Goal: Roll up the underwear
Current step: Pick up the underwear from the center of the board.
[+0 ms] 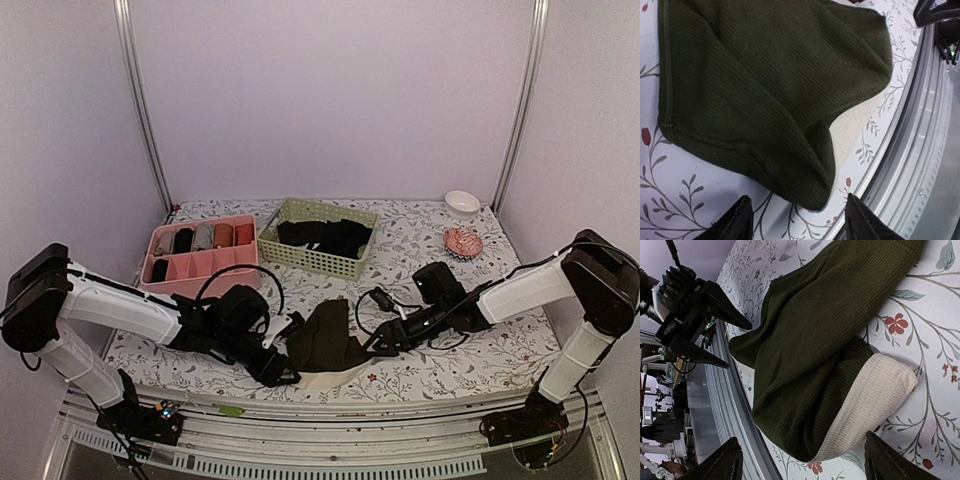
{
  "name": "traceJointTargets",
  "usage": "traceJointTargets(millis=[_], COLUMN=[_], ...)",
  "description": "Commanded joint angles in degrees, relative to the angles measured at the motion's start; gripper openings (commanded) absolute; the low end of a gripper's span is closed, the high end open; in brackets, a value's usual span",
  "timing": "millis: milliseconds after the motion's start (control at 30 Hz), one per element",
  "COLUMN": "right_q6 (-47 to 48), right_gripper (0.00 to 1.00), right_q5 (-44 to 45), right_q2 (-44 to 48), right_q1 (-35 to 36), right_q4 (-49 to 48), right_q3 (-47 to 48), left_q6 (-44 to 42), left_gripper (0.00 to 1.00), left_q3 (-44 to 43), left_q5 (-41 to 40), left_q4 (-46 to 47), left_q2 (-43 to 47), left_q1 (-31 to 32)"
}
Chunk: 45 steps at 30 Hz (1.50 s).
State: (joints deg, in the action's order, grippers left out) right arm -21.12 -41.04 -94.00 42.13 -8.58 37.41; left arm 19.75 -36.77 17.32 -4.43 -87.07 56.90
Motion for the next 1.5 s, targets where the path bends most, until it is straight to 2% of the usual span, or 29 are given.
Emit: traceJointTargets(millis=[0, 100, 167, 300, 400, 433, 633, 767, 900, 1067, 1233, 1467], right_q6=[-1.41, -2.13, -2.25, -1.87, -1.51, -1.3, 1.76, 4.77, 9.14, 11.48, 10.77, 10.32], right_gripper=[0.84, 0.84, 0.84, 0.84, 0.84, 0.84, 0.84, 0.81, 0.81, 0.83, 0.89, 0.92], right_q5=[-1.17, -2.1, -2.56, -1.34, 0.09, 0.68, 4.36, 4.9, 9.5, 14.91, 19.36, 19.5], right_q2=[-2.89, -2.98, -2.45, 0.14, 2.73, 3.83, 11.39, 13.96, 16.56, 18.76, 20.72, 19.93], right_q1=[1.33, 1.44, 1.45, 0.79, -1.49, -2.3, -4.67, -4.03, -1.22, 0.22, 0.23, 0.15], right_q4=[-3.9, -4.85, -4.87, -3.96, -2.9, -2.59, -0.74, -1.22, -2.15, -5.04, -6.49, -8.81], right_q3=[0.66, 0.72, 0.93, 0.9, 0.22, -0.09, -0.57, -0.25, -0.19, -1.43, -3.3, -5.56], left_q6=[3.98, 3.7, 3.91, 5.26, 6.44, 6.83, 14.34, 20.59, 25.73, 28.45, 25.03, 21.91], left_gripper=[0.63, 0.6, 0.54, 0.2, 0.02, 0.0, 0.0, 0.0, 0.0, 0.0, 0.0, 0.0], left_q3=[2.91, 2.89, 1.92, -1.34, -4.55, -5.54, -8.09, -8.84, -8.84, -8.97, -10.74, -12.85], left_q5=[3.01, 6.96, 7.93, 8.65, 9.36, 8.83, 3.77, 4.42, 4.85, -0.13, -2.73, -9.51], left_q4=[4.77, 9.86, 12.6, 18.05, 21.71, 22.46, 30.33, 35.78, 40.55, 39.4, 36.65, 29.5], left_q2=[1.49, 0.08, -1.41, -2.83, -2.84, -2.84, -4.95, -7.37, -7.38, -2.8, 2.71, 7.51], left_q1=[1.56, 3.57, 4.56, 5.65, 5.91, 5.89, 3.09, 1.0, 0.33, -0.17, 0.09, 0.01])
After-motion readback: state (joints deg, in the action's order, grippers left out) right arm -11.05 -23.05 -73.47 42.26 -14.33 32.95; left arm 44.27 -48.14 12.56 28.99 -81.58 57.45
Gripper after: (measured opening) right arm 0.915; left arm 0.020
